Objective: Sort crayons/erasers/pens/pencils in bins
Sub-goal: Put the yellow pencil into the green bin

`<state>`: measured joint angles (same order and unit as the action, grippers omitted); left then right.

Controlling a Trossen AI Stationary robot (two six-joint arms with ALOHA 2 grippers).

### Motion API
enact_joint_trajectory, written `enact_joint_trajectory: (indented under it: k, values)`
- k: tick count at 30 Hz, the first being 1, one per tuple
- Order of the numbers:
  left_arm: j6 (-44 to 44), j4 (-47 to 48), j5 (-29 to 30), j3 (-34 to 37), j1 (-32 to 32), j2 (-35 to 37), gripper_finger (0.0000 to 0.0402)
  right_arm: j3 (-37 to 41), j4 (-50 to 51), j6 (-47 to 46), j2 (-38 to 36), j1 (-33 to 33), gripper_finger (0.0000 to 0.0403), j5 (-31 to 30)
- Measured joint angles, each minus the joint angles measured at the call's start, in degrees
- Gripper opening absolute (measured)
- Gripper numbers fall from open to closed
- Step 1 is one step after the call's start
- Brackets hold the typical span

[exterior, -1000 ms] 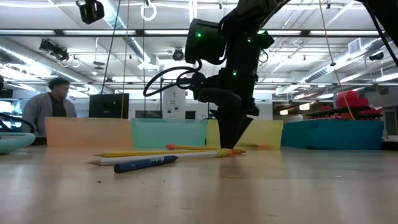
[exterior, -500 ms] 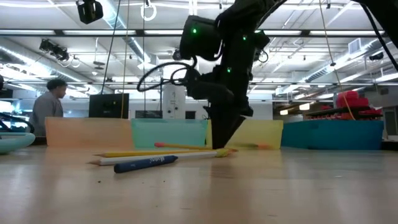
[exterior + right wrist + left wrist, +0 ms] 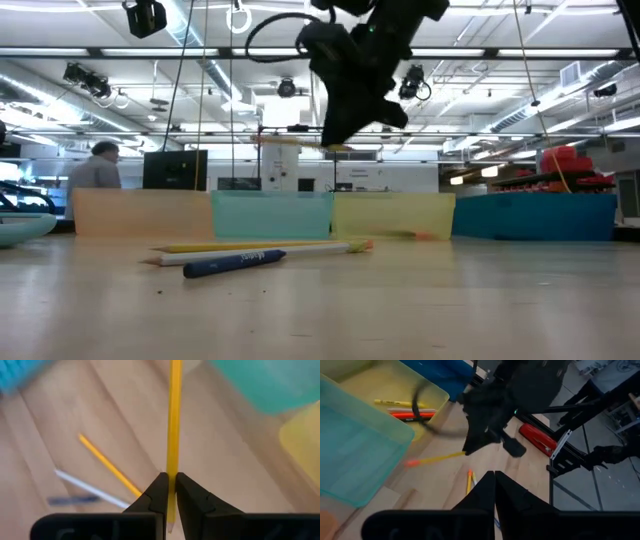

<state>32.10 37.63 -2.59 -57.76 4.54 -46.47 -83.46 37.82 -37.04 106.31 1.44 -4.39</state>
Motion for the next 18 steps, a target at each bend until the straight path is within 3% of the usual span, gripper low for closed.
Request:
enact_joint_trajectory:
  k: [8, 18]
  values:
    - [-0.24, -0.75, 1.00, 0.00, 0.00, -0.01, 0.0022, -0.02, -10.18, -7.37, 0.37, -9.11, 0.0038, 7.13]
    - [-0.17, -1.99, 2.99, 0.00, 0.00, -0.05, 0.0017, -0.02, -14.19, -11.64, 3.60, -19.96, 0.0038, 8.45]
